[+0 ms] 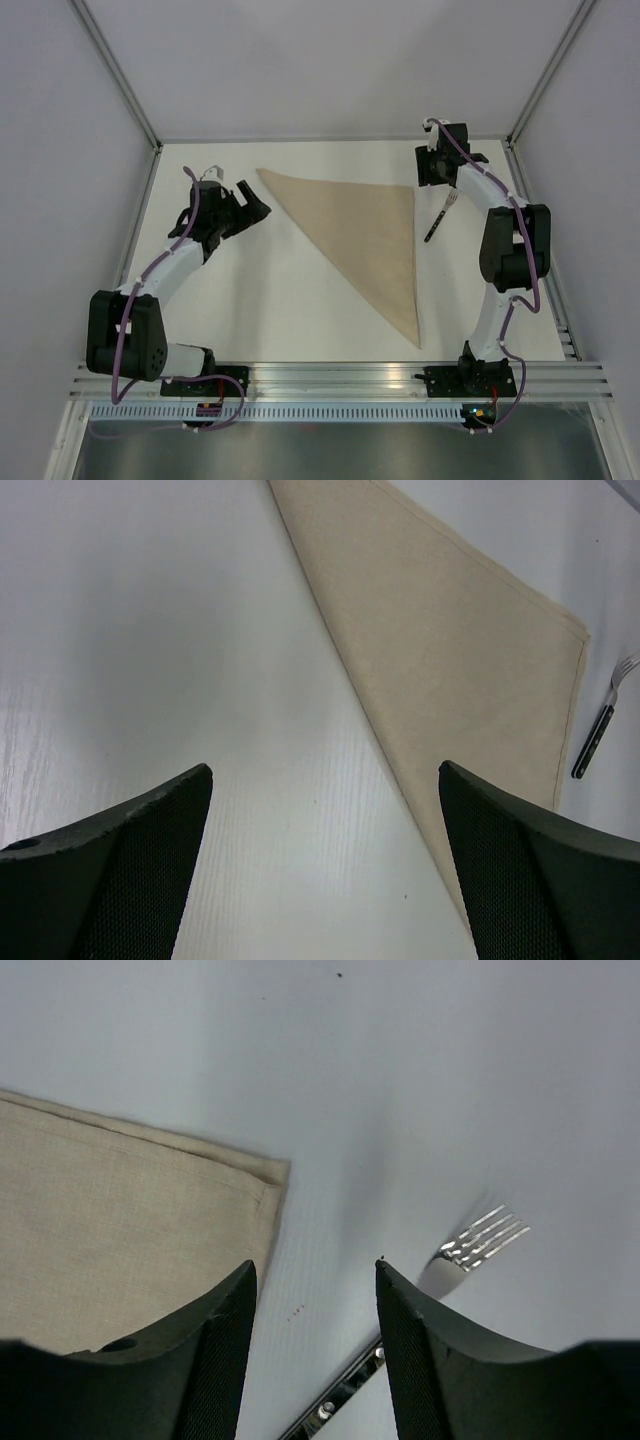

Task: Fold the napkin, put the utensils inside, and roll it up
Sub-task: Fold the napkin at the center of the board, then pick up the fork at the center of the board.

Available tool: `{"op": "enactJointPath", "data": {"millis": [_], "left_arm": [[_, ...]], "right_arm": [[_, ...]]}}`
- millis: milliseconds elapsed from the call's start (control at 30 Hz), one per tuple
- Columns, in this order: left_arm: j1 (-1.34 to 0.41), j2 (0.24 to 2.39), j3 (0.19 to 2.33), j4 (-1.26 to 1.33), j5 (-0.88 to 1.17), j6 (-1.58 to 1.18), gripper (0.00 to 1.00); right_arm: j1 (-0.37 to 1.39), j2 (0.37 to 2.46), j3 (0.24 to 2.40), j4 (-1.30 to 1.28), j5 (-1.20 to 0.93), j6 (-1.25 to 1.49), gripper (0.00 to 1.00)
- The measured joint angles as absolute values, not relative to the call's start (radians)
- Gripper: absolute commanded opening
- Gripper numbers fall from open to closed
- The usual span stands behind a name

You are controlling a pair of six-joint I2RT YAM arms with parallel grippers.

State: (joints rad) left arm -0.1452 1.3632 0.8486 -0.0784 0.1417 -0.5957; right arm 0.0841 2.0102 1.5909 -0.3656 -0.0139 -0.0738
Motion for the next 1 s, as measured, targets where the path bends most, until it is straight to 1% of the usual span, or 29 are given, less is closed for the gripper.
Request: {"op": "enactJointPath", "data": {"millis": [200, 367, 800, 867, 900, 933, 967, 1000], "left_arm": [[-0.145, 1.384, 0.835, -0.022, 0.157, -0.611, 0.97], [-0.145, 1.383, 0.830, 0.017, 0.185, -0.613, 0.97], [-0.145, 1.279, 0.827, 0.021, 0.215, -0.613, 0.97], [-0.145, 1.267, 0.827, 0.020, 0.215, -0.613, 0.97], [-0.145, 1.265, 0.827, 0.017, 0.215, -0.613, 0.97], [-0.145, 1.265, 0.827, 0.014, 0.215, -0.613, 0.97], [-0.145, 1.265, 0.827, 0.010, 0.215, -0.612, 0.97], [-0.145, 1.265, 0.828, 0.004, 0.215, -0.612, 0.97]], "right_arm": [[0.041, 1.946, 1.496, -0.402, 0.038, -0.048, 0.54], [0.035, 1.946, 1.419, -0.442, 0.063, -0.012, 0.52], [0.038, 2.023, 1.410, -0.455, 0.093, 0.031, 0.51], [0.037, 2.030, 1.409, -0.452, 0.093, 0.034, 0.48], [0.035, 2.031, 1.409, -0.447, 0.091, 0.038, 0.43], [0.033, 2.033, 1.409, -0.447, 0.090, 0.039, 0.38], [0.031, 2.035, 1.410, -0.442, 0.086, 0.042, 0.29], [0.028, 2.036, 1.410, -0.438, 0.082, 0.046, 0.25]]}}
